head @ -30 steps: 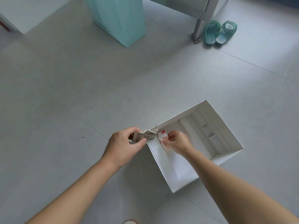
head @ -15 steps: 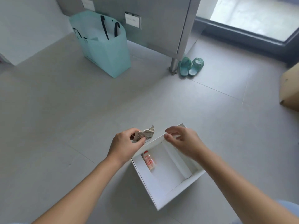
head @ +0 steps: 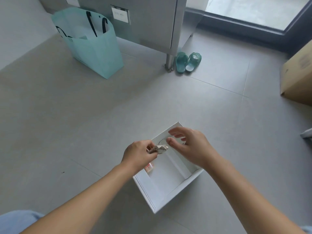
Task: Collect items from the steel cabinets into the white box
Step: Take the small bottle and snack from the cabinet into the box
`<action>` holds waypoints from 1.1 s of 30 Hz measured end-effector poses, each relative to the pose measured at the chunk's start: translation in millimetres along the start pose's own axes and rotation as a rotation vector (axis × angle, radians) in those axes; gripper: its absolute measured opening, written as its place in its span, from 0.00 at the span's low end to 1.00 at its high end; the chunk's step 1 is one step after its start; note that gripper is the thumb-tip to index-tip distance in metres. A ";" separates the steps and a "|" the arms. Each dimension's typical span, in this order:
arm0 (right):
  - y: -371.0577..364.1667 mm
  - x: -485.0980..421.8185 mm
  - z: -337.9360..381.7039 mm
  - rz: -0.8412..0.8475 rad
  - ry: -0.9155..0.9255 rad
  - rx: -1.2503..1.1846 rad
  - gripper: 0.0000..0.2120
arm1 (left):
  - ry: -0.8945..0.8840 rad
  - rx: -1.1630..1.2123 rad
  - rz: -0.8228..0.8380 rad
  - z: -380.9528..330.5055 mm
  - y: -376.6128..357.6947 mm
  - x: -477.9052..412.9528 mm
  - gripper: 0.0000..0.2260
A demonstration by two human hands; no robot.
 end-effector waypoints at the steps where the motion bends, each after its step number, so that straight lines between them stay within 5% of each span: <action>1: -4.1 1.0 -4.1 0.009 -0.016 -0.001 0.25 | -0.001 -0.027 0.009 -0.5 -6.0 -1.5 0.08; 10: -9.1 12.2 -33.1 0.005 -0.096 -0.076 0.25 | 0.074 -0.221 -0.059 6.9 -48.4 -14.0 0.12; 16: -7.3 10.8 -40.0 -0.005 -0.105 -0.078 0.18 | 0.002 -0.038 0.025 11.8 -52.4 -15.6 0.12; 33: -24.5 -2.3 -24.4 0.081 -0.058 -0.006 0.18 | -0.088 -0.141 -0.034 21.4 -21.9 -1.9 0.09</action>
Point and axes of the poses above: each hand's wrist, its own x-axis away from the middle knuckle, its own y-axis out of the back of the hand, z = x × y, the point moved 8 cm from there along -x, towards the middle knuckle, and after that the axes turned 2 degrees about -z, right-handed, at the moved point
